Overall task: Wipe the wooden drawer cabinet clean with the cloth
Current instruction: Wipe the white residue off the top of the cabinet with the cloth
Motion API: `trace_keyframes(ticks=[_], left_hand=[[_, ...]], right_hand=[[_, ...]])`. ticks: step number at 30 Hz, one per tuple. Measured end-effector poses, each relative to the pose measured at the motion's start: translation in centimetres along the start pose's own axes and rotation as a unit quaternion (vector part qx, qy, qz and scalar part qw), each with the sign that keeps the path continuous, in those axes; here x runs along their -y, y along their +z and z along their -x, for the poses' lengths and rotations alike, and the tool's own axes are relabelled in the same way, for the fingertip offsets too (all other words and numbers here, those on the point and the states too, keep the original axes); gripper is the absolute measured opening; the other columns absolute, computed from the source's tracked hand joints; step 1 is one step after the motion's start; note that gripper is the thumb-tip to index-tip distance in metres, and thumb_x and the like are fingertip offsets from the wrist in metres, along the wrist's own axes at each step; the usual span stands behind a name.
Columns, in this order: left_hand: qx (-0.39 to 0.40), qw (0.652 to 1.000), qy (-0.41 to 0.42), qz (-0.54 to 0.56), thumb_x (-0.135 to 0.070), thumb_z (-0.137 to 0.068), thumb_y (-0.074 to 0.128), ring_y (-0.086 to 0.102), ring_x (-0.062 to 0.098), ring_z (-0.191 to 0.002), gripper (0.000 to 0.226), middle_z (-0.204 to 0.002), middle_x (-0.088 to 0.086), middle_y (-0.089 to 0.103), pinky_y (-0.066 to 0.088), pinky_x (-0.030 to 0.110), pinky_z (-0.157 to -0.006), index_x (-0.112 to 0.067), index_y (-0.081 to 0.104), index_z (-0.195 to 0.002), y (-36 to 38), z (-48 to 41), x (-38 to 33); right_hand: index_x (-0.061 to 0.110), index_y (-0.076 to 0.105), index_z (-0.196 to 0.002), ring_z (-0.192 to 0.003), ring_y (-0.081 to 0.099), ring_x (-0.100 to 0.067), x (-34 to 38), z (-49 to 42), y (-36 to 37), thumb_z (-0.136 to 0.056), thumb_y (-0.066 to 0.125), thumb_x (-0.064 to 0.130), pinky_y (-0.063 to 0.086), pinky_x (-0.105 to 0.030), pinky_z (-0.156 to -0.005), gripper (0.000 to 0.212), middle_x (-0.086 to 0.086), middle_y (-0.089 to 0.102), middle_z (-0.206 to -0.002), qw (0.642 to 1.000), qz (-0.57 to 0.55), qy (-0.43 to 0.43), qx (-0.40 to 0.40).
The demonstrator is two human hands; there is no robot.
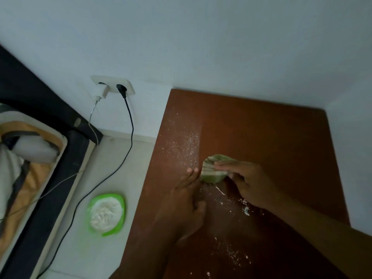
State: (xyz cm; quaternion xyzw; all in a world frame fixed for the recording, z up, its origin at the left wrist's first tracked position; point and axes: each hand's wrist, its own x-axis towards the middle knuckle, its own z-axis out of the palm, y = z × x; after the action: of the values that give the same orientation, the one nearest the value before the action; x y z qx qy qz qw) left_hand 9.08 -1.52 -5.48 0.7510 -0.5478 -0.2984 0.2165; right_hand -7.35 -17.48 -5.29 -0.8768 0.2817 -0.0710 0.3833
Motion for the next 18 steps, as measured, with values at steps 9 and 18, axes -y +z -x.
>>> trace_keyframes(ticks=[9,18], left_hand=[[-0.101,0.99,-0.033,-0.097,-0.037,-0.094,0.034,0.006,0.011,-0.15,0.062,-0.161,-0.001,0.018,0.003,0.023,-0.121,-0.013,0.029,-0.152,0.1,4.8,3.8],[-0.106,0.99,-0.059,-0.077,-0.039,-0.089,0.034,0.005,-0.002,-0.147,0.064,-0.161,-0.014,0.018,0.039,0.026,-0.108,-0.024,0.032,-0.151,-1.0,5.0,5.2]], right_hand=[[0.019,0.065,-0.127,-0.132,0.049,-0.012,-2.0,-8.7,0.0,-0.093,0.054,-0.001,0.028,-0.022,-0.113,0.041,0.0,0.061,-0.137,0.99,0.07,0.034,-0.12],[0.023,0.069,-0.122,-0.091,0.068,-0.013,1.8,-3.9,0.0,-0.094,0.058,0.003,0.048,-0.014,-0.072,0.036,0.003,0.068,-0.117,0.995,0.024,0.054,-0.084]])
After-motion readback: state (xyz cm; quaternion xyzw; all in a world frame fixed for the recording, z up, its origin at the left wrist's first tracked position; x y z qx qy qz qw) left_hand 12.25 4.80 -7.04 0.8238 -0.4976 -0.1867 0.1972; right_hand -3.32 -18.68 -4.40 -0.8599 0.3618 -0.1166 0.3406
